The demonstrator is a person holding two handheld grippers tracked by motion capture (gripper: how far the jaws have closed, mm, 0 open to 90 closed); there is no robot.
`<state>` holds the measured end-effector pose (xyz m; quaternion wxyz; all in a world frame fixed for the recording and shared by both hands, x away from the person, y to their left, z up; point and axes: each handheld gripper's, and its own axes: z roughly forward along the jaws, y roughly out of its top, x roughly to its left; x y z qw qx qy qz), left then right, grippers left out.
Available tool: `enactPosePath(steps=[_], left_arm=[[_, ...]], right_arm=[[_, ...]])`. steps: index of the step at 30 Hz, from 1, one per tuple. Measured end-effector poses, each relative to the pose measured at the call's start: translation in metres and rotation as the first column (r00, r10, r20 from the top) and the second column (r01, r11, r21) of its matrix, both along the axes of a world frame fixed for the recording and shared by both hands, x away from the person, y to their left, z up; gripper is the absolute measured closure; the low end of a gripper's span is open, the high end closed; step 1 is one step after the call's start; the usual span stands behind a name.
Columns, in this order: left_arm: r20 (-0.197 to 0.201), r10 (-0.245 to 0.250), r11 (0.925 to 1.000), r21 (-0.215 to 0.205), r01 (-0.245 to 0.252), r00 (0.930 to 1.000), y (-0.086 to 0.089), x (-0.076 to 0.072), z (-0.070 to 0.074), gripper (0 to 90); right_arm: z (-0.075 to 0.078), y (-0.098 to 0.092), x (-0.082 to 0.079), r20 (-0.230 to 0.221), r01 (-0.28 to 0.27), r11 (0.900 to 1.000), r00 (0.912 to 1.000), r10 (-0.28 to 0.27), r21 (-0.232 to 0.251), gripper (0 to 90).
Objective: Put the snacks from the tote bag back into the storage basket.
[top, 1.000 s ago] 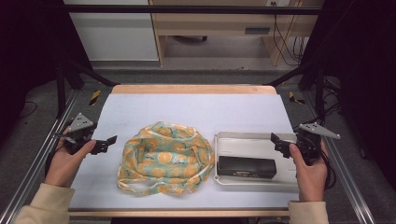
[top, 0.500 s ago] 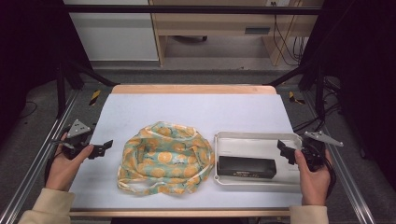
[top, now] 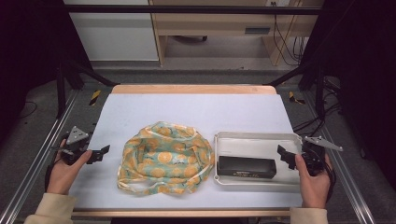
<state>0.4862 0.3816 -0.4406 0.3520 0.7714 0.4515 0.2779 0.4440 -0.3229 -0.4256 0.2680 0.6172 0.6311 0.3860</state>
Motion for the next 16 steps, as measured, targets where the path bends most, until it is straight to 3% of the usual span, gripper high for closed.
enactPosePath(steps=[7,16], left_arm=[[0.010,0.029,0.9995,0.015,-0.029,0.9995,0.004,-0.012,-0.010,7.4],[0.025,0.067,0.9977,0.001,-0.067,0.9974,0.006,-0.019,-0.012,7.5]], right_arm=[[-0.006,0.009,-0.004,-0.024,-0.066,0.998,0.9976,0.066,-0.001,5.0],[-0.012,0.016,-0.005,-0.061,-0.092,0.996,0.9940,0.091,-0.013,4.8]])
